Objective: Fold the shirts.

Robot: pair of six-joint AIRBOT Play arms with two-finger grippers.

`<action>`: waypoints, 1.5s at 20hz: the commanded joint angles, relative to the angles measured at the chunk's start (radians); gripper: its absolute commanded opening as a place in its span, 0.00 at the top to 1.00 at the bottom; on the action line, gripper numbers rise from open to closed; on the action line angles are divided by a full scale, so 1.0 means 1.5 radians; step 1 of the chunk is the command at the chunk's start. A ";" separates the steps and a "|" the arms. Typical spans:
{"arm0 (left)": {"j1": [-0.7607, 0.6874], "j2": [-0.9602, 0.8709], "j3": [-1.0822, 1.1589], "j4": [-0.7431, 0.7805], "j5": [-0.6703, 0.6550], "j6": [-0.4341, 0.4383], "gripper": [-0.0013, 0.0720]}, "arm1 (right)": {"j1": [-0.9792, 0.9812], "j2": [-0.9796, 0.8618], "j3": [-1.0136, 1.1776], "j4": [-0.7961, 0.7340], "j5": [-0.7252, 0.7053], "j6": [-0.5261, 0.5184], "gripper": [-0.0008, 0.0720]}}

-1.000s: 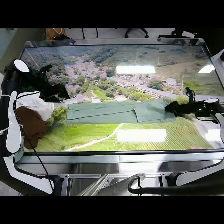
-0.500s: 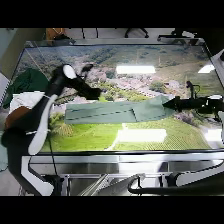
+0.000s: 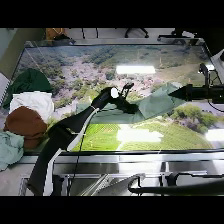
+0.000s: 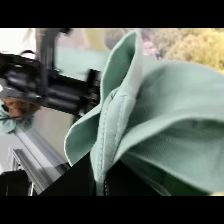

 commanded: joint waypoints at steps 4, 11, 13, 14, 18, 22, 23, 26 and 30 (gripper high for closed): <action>0.003 -0.047 0.032 -0.213 0.021 0.026 0.97 | 0.001 0.028 0.004 0.007 0.014 0.005 0.96; 0.196 0.170 0.010 -0.507 -0.173 0.158 0.97 | 0.072 0.028 0.004 0.027 -0.013 0.008 0.96; 0.262 0.244 0.011 -0.565 -0.228 0.182 0.97 | 0.152 0.028 0.004 0.051 -0.069 0.015 0.96; 0.291 0.278 0.011 -0.598 -0.246 0.190 0.97 | 0.203 0.028 0.004 0.068 -0.107 0.015 0.96; 0.391 0.395 0.011 -0.688 -0.275 0.219 0.97 | 0.494 -0.006 0.004 0.095 -0.368 0.014 0.96; 0.446 0.474 0.010 -0.686 -0.309 0.245 0.97 | 0.815 -0.145 0.005 0.126 -0.826 -0.153 0.65; 0.450 0.485 0.010 -0.686 -0.317 0.248 0.97 | 0.871 -0.180 0.005 0.131 -0.938 -0.211 0.32; 0.454 0.499 0.010 -0.687 -0.326 0.248 0.97 | 0.886 -0.173 0.005 0.132 -1.002 -0.221 0.29; 0.454 0.503 0.010 -0.687 -0.344 0.248 0.97 | 0.751 -0.053 0.004 0.121 -0.796 -0.166 0.30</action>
